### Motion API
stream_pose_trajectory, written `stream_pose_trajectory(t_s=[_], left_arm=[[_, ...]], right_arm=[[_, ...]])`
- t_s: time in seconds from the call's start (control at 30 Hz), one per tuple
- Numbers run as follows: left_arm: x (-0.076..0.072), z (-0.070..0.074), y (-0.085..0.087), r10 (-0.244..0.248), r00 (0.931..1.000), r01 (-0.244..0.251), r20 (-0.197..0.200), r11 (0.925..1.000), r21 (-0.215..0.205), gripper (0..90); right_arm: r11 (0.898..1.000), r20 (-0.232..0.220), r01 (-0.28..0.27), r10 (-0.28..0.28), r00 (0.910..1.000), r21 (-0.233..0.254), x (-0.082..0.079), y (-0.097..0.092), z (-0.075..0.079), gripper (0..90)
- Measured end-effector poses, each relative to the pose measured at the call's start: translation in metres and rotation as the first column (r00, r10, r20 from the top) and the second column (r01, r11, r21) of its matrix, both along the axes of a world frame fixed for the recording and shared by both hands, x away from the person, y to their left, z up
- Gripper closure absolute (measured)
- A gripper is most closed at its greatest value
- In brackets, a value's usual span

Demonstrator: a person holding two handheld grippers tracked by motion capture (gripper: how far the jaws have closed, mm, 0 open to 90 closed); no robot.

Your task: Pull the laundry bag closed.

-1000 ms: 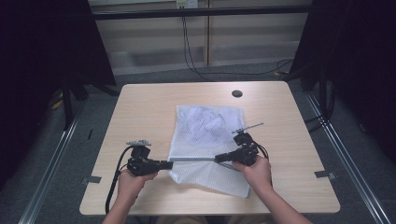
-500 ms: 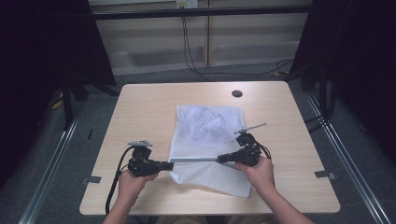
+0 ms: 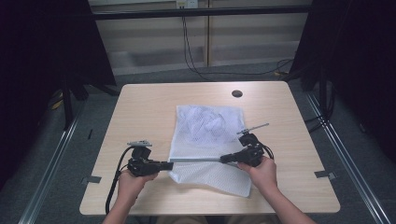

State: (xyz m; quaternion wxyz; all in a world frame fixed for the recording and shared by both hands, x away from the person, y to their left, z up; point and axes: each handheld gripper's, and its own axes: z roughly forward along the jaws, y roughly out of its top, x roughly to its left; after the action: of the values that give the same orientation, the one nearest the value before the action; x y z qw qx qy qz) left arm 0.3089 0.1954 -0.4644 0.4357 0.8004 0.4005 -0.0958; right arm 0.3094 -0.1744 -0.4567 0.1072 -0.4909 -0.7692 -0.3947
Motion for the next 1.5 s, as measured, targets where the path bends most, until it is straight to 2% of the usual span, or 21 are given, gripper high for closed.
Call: stream_pose_trajectory(t_s=[0.4, 0.5, 0.6, 0.7, 0.77, 1.03, 1.13, 1.5], left_arm=[[0.0, -0.001, -0.002, -0.002, 1.0, 0.002, -0.005, 1.0, -0.001, 88.2], [0.0, -0.001, -0.001, -0.007, 1.0, 0.007, -0.002, 0.9999, 0.01, 88.2], [0.0, -0.001, 0.0, 0.003, 1.0, -0.003, -0.007, 1.0, 0.004, 88.2], [0.0, -0.001, -0.001, -0.011, 0.9999, 0.011, -0.004, 0.9999, 0.007, 88.2], [0.0, -0.001, -0.002, -0.007, 0.9999, 0.007, -0.011, 1.0, 0.004, 88.2], [0.0, 0.0, 0.0, 0.001, 1.0, -0.001, 0.0, 0.9999, 0.011, 88.2], [0.0, -0.001, -0.001, -0.002, 1.0, 0.002, -0.003, 1.0, 0.001, 88.2], [0.0, -0.001, -0.001, -0.008, 1.0, 0.008, -0.001, 0.9999, 0.01, 88.2]], right_arm=[[1.0, 0.001, 0.001, -0.001, 1.0, 0.005, -0.001, -0.004, 0.0, 87.1], [1.0, 0.0, 0.001, -0.001, 1.0, -0.001, -0.002, -0.004, -0.001, 87.1], [1.0, 0.0, 0.008, -0.008, 1.0, -0.014, -0.002, -0.007, -0.002, 87.1], [1.0, -0.004, 0.018, -0.018, 0.9998, 0.004, -0.002, -0.012, -0.003, 87.1], [1.0, -0.003, 0.014, -0.014, 0.9999, -0.006, -0.003, -0.012, -0.003, 87.1], [1.0, 0.002, 0.016, -0.016, 0.9999, -0.013, -0.005, -0.015, -0.003, 87.1], [1.0, 0.001, 0.024, -0.024, 0.9997, -0.012, -0.006, -0.019, -0.004, 87.0], [0.999, 0.0, 0.031, -0.031, 0.9995, -0.003, -0.007, -0.024, -0.005, 87.0]])
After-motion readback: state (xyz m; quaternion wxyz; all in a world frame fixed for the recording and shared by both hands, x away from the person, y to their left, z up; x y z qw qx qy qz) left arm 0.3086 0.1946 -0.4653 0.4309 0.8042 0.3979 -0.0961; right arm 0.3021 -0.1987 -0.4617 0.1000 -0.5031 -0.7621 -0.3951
